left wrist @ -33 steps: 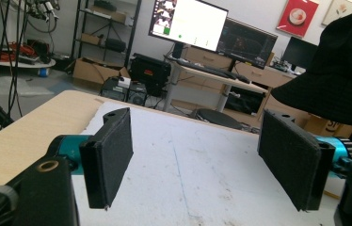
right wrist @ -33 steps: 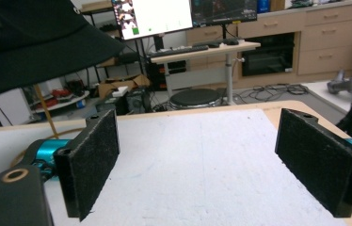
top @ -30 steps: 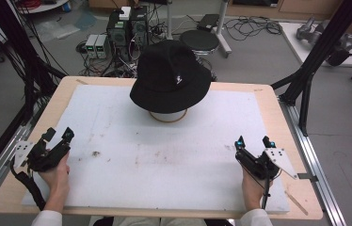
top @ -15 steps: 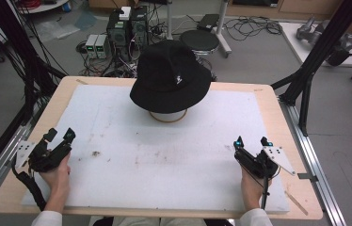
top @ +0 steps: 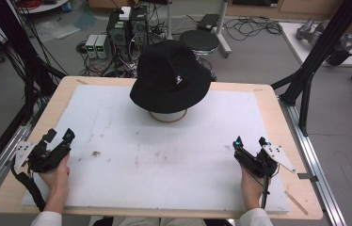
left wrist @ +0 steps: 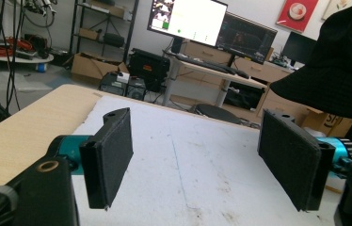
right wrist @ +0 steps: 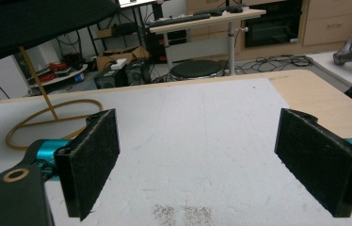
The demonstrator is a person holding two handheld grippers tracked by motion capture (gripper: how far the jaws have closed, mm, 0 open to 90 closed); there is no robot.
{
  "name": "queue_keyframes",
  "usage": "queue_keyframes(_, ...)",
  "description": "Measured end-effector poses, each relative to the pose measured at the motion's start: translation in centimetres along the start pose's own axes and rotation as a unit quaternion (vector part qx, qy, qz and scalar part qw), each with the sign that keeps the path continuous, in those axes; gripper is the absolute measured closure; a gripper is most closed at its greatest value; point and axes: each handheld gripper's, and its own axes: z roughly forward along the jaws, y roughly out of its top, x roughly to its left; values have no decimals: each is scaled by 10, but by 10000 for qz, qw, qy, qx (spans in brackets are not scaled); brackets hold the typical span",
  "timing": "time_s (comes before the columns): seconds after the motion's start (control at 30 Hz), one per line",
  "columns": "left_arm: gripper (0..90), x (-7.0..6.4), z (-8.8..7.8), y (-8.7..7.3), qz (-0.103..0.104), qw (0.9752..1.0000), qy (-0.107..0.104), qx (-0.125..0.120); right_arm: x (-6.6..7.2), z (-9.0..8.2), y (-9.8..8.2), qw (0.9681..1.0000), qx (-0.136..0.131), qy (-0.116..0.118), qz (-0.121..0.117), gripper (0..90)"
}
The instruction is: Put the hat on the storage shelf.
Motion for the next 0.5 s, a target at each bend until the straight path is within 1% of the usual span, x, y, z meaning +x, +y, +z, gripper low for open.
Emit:
queue_keyframes(0.17,271,0,1,-1,-32,10000,-24,22,0,0,0,10000,45,9,-16,136)
queue_keyframes(0.23,270,-1,2,-1,-9,10000,-34,27,-1,0,-1,10000,60,12,-31,137)
queue_keyframes(0.5,270,-1,2,-1,-24,10000,-41,46,-1,1,-1,9999,122,26,11,137)
